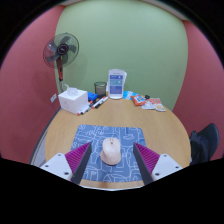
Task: Arrange mouse
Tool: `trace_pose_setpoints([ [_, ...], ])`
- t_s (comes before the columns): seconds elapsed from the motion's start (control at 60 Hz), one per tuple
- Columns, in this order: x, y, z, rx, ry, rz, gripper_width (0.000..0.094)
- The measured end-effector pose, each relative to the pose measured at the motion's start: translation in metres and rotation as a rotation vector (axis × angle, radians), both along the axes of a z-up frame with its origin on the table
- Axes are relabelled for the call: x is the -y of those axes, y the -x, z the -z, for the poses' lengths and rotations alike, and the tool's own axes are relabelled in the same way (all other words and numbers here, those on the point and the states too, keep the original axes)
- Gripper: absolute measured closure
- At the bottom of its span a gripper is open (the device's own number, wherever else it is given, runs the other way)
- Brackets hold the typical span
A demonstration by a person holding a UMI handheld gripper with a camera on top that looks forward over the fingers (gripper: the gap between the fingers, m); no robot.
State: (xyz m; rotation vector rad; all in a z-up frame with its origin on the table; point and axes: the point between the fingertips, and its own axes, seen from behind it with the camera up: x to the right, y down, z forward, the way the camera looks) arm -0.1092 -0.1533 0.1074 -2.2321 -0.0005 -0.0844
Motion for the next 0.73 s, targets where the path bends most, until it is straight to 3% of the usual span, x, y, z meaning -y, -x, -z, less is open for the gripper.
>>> trace_pose_setpoints([
  [0.2, 0.069, 0.010, -0.047, -0.004, -0.036, 0.006, 0.0094],
  [0.433, 0.151, 0.029, -0.065, -0.007, -0.039, -0.010, 0.0097],
  [0.733, 0.190, 0.044, -0.080, -0.007, -0.047, -0.015, 0.0096],
])
